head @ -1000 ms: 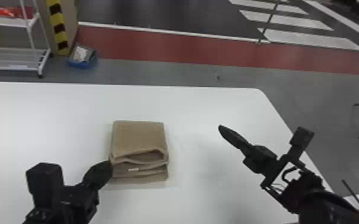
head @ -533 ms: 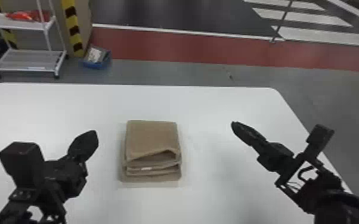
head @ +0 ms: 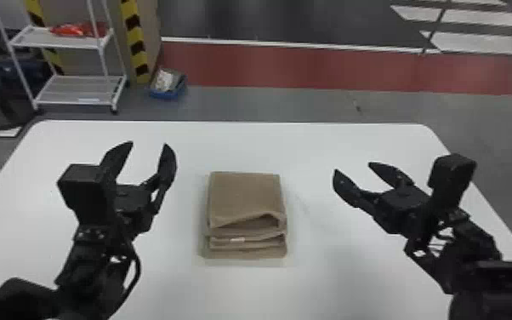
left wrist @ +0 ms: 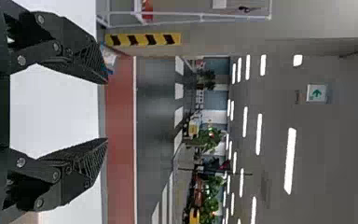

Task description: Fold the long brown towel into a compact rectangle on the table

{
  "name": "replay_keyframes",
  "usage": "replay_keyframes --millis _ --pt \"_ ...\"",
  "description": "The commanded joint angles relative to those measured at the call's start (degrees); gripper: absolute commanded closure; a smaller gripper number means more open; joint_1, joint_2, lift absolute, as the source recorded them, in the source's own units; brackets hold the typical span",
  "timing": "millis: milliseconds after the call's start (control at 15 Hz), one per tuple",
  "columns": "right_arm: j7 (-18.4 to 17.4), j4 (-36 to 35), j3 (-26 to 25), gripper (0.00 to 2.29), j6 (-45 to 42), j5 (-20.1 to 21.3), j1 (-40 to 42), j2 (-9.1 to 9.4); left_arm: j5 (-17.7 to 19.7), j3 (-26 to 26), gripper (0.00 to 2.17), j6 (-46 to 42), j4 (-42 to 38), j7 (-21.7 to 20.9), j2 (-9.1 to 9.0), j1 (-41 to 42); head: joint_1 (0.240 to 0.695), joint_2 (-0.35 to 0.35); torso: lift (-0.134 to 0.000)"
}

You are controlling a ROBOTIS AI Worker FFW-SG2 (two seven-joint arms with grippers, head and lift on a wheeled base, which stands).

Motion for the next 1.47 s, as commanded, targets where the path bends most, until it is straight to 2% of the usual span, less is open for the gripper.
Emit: replay_keyframes --millis 0,267,467,600,733,933,1200,1400 --pt "-0.64 -1.56 0.32 0.05 -0.35 0.24 2.21 0.74 -5.09 -0.40 0.04 -1.38 2.57 0.61 -2.40 -0.52 0.695 -0.079 -0.124" --pt "-1.34 -2.44 -2.05 0.07 -7.91 -6.79 8.54 0.83 -5.09 -0.49 0.04 -6.30 6.44 1.75 -4.34 -0.26 0.695 -0.075 -0.124" --pt "-1.61 -2.88 -4.78 0.07 -9.14 -10.83 10.82 -0.75 -4.57 0.65 0.04 -7.01 6.44 1.75 -4.42 1.23 0.695 -0.097 -0.124" --pt "-1.78 -5.07 -5.13 0.07 -8.79 -11.01 12.31 -0.93 -4.57 0.92 0.04 -7.18 6.09 1.75 -4.34 2.20 0.695 -0.108 -0.124" --pt "-3.63 -6.66 -4.86 0.07 -8.96 -11.10 13.46 -0.75 -4.57 0.92 0.04 -7.53 5.12 1.75 -4.07 3.43 0.695 -0.112 -0.124" --pt "-4.60 -9.29 -4.78 0.07 -9.31 -11.10 14.69 0.04 -4.57 0.92 0.04 -7.53 3.28 1.75 -3.63 4.66 0.695 -0.115 -0.124" --pt "-5.48 -10.00 -4.25 0.07 -11.07 -10.57 15.57 1.09 -4.04 1.01 0.04 -7.53 1.52 1.75 -2.75 5.63 0.695 -0.110 -0.124" --pt "-6.09 -10.79 -3.90 0.07 -11.07 -10.39 16.01 1.18 -3.86 1.01 0.04 -7.53 0.64 1.75 -2.67 5.98 0.695 -0.109 -0.124"
